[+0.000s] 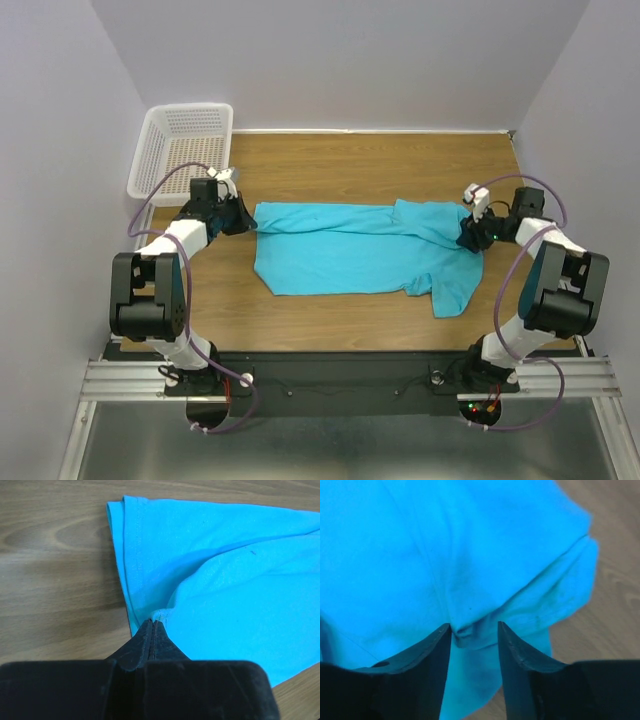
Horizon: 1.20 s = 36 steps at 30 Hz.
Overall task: Fold and stack the t-shirts
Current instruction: Flatten the tshirt out
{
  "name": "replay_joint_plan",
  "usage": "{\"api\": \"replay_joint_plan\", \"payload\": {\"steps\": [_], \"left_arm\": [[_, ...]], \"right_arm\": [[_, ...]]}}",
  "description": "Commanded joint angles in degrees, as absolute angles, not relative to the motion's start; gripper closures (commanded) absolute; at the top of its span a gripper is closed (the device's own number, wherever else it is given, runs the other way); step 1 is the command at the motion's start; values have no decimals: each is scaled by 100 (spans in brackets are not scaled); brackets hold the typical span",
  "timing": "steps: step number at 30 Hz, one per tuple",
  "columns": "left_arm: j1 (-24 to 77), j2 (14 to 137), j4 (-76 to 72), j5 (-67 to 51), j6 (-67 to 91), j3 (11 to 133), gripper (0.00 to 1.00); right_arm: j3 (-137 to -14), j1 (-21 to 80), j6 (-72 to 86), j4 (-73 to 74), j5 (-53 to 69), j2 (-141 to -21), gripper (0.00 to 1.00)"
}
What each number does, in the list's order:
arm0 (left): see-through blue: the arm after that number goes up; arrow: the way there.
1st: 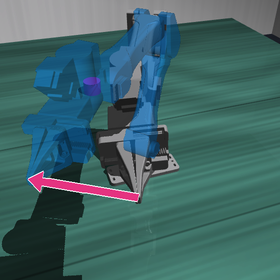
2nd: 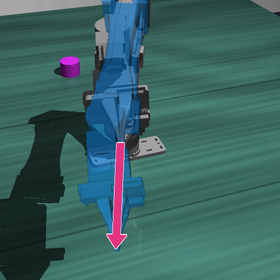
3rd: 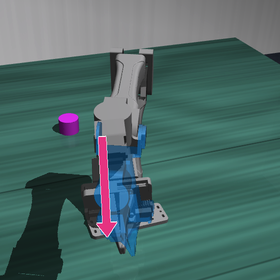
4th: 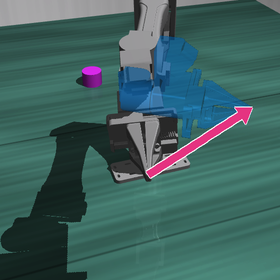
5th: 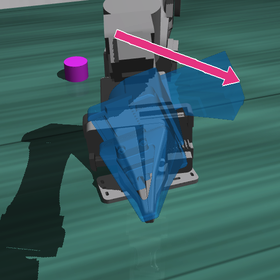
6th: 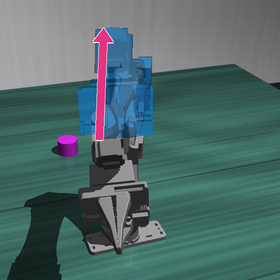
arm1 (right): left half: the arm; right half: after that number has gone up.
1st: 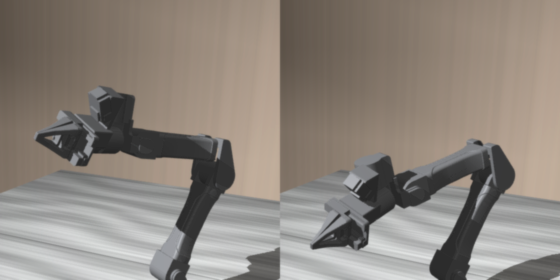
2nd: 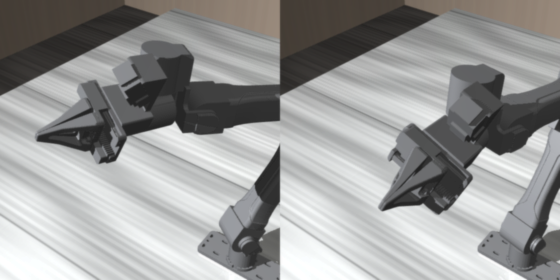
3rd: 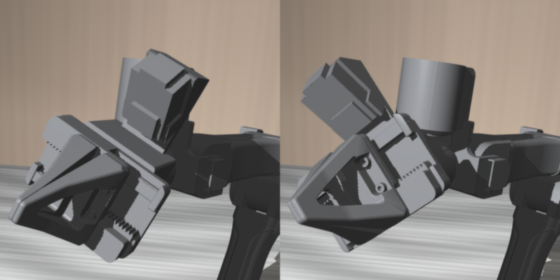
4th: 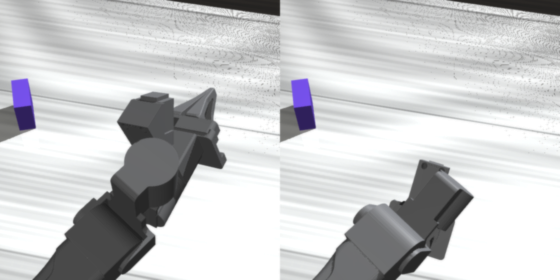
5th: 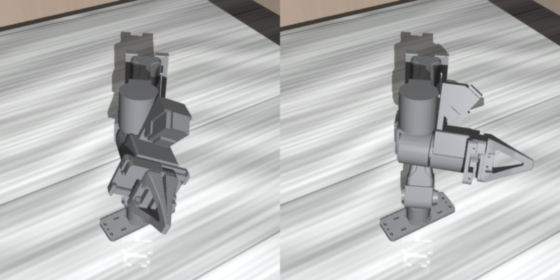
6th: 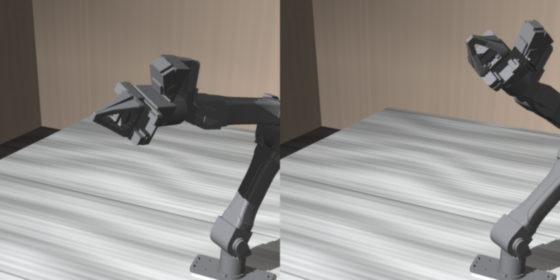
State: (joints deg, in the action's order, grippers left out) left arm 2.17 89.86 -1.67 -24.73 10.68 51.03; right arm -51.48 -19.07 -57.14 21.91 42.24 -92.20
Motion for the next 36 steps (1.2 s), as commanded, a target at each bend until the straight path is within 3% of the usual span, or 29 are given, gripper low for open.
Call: {"api": "replay_joint_plan", "payload": {"steps": [1,4,10,24,36], "left_arm": [[211,8816,-272,-2637,1072,5010,100],[211,8772,-273,-2628,1037,5010,100],[211,8771,-281,-2672,984,5080,100],[211,8851,-308,-2769,932,5098,100],[211,8868,-316,-2786,932,5089,100]], "right_arm": [[-5957,-1986,-4775,2092,4491,-9113,49],[-6676,-1986,-3329,2127,4570,-9534,48],[-7435,-1986,-1944,2224,4456,-10256,49],[-7383,-1978,-1556,2514,4474,-10670,59],[-7348,-1978,-1564,2628,4360,-10977,62]]}}
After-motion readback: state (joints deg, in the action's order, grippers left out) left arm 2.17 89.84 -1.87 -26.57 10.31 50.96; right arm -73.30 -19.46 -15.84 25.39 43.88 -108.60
